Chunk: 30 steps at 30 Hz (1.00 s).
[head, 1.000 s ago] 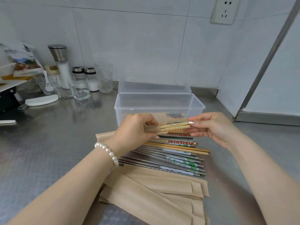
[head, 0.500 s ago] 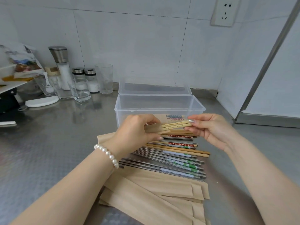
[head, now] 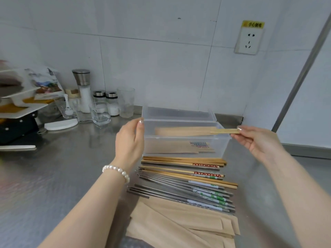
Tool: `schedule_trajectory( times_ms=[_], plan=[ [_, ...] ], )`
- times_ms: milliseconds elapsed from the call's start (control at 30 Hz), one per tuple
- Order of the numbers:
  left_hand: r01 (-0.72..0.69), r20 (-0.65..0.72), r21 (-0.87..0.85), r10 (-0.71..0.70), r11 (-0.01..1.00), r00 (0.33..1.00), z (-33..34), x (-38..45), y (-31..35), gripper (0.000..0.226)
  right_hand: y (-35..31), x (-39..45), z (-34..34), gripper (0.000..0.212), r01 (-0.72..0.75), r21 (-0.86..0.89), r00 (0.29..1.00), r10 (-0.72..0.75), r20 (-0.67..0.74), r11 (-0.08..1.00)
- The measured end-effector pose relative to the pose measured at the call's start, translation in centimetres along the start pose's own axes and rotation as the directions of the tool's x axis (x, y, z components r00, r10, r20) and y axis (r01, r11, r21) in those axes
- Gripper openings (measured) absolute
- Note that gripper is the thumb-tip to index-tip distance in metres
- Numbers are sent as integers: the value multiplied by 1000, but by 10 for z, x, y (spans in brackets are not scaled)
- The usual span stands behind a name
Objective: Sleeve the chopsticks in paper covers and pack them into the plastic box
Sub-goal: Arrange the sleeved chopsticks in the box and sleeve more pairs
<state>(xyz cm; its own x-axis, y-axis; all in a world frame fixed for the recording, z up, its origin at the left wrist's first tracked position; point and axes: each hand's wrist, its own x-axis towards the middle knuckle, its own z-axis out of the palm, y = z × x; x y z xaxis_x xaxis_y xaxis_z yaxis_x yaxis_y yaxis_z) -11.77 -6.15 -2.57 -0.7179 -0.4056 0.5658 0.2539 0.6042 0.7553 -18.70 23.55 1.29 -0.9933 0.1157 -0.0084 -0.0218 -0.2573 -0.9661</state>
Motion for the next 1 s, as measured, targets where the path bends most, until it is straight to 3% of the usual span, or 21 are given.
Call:
schedule_trajectory(
  times_ms=[233, 400, 533, 667, 733, 867, 1000],
  plan=[
    [11, 91, 37, -14, 999, 996, 6, -2, -3, 21, -20, 7, 38, 7, -54, -338, 994, 82, 68, 940],
    [-8, 89, 47, 4, 999, 996, 7, -2, -4, 23, -24, 17, 54, 15, -143, -618, 978, 205, 31, 773],
    [-21, 87, 52, 16, 998, 996, 8, -2, -6, 24, -21, 23, 58, 10, -117, -837, 984, 179, -23, 535],
    [-23, 86, 57, 18, 998, 996, 8, -2, -5, 33, -16, 19, 66, 23, -22, -981, 993, 120, 1, 193],
    [-22, 87, 60, 17, 998, 996, 8, -2, -5, 27, -14, 17, 71, 28, 25, -998, 992, 125, 32, 56],
    [-39, 72, 50, 35, 998, 997, 8, -2, -5, 38, -12, 17, 75, 22, 23, -999, 995, 100, 25, 22],
    [-42, 70, 41, 39, 998, 997, 8, -1, -6, 42, -13, 18, 72, 17, 35, -996, 997, 62, 39, 77]
  ],
)
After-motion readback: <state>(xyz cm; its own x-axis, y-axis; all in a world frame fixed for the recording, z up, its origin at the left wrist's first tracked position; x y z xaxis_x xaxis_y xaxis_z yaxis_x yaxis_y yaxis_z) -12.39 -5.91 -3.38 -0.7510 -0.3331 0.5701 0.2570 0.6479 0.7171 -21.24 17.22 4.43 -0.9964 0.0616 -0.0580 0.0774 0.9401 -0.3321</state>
